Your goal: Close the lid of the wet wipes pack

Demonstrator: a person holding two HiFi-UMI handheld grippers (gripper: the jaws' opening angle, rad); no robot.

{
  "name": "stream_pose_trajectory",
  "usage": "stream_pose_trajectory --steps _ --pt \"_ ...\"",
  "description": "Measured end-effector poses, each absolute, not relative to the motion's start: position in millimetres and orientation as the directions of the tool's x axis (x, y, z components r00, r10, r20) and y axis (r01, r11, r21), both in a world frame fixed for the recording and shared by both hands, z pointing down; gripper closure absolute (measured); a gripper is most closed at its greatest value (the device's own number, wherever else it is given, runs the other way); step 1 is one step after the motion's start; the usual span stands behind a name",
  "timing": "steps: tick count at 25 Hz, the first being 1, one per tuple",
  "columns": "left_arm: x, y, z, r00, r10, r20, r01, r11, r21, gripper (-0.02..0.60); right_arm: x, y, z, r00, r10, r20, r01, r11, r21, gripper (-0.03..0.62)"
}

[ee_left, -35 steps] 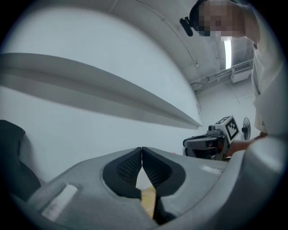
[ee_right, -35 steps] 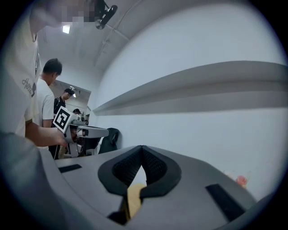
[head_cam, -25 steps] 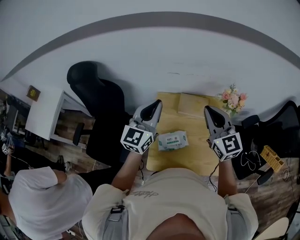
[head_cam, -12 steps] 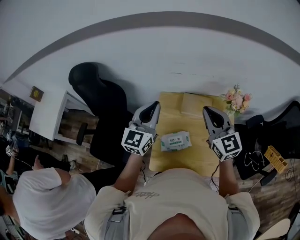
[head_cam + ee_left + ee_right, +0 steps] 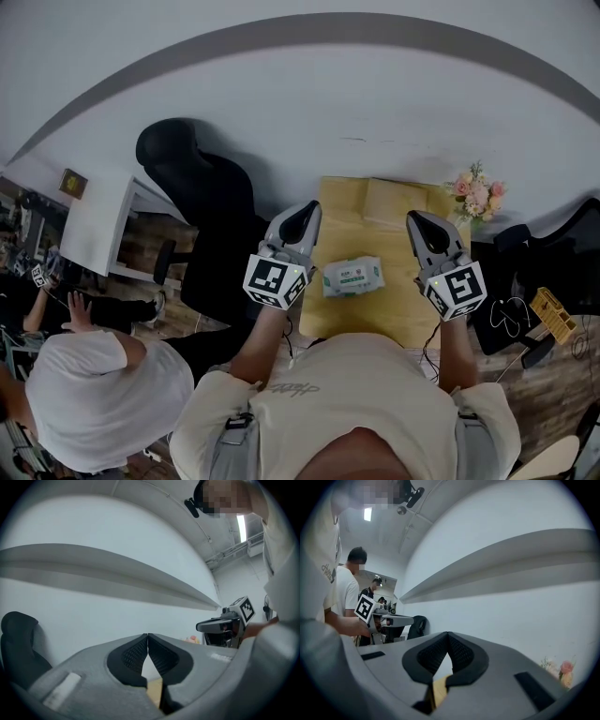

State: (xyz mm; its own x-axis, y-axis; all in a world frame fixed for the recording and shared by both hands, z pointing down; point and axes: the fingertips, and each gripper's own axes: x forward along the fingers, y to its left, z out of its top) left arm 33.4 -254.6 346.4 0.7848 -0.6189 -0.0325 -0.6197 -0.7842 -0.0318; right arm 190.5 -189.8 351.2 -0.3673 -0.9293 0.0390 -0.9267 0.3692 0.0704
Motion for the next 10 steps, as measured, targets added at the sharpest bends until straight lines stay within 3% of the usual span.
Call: stream_pose_trajectory --steps 10 --pt "31.6 -255.4 345.8 0.783 -0.621 -0.042 -0.622 -0.782 -0.031 0.565 187.5 -189.8 350.7 -0.371 -0.928 0.037 -0.924 0.373 0.084 0.592"
